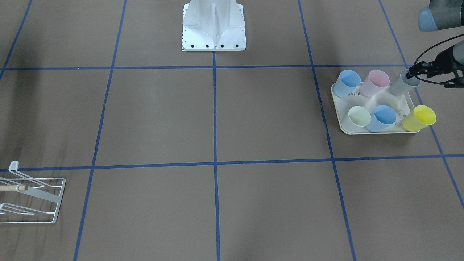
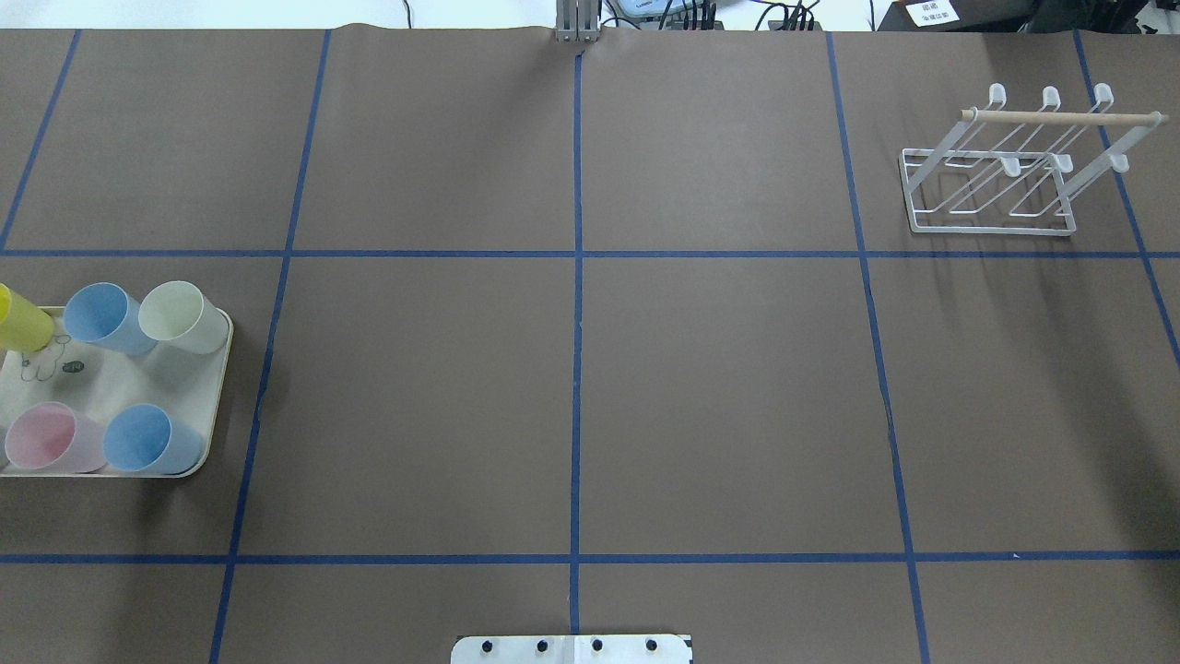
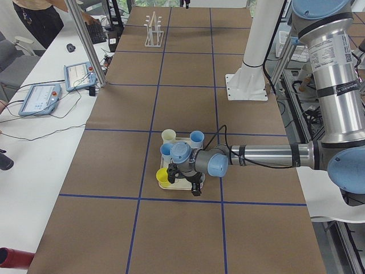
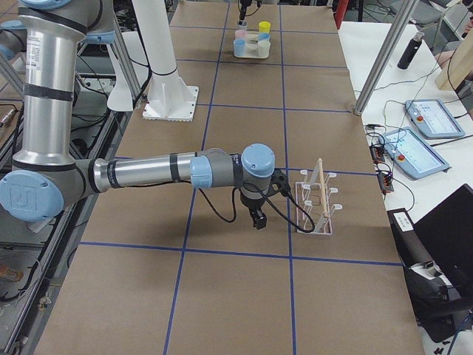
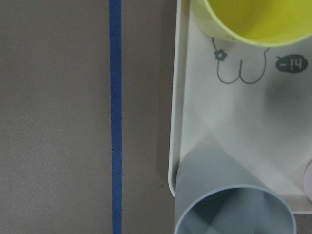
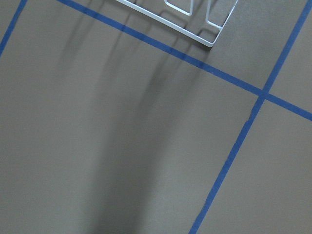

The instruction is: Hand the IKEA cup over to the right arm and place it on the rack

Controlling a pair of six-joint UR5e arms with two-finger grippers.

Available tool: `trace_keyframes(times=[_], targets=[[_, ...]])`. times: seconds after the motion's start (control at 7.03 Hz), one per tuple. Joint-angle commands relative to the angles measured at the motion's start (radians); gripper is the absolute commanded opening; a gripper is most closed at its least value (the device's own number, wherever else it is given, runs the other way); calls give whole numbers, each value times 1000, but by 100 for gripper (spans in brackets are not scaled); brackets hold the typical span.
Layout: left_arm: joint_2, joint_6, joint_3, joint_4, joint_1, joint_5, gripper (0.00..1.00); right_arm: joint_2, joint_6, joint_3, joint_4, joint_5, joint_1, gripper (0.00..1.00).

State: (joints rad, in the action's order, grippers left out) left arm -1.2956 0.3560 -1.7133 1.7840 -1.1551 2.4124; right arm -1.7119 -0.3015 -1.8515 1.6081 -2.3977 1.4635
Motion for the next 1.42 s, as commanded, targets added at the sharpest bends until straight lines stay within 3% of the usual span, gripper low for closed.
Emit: trace_keyframes(times=[0.0, 0.14, 0.43, 0.71, 1.0, 1.28], targets=[[-10, 0, 18, 0, 6, 1, 35, 0, 1, 0, 0, -1, 0, 100], [-10, 1, 17, 0, 6, 1, 0, 0, 1, 0, 0, -1, 0, 100], [7, 1, -50, -1, -5, 2, 0, 2, 1, -2, 0, -1, 0, 100], [100, 1, -216, -18, -52, 43, 0, 5, 1, -3, 0, -1, 0, 100], [116, 3, -264, -20, -200, 43, 0, 11, 1, -3, -2, 2, 0, 100], [76, 41, -294, -32, -215, 44, 0, 34, 12, -11, -2, -7, -2, 100]])
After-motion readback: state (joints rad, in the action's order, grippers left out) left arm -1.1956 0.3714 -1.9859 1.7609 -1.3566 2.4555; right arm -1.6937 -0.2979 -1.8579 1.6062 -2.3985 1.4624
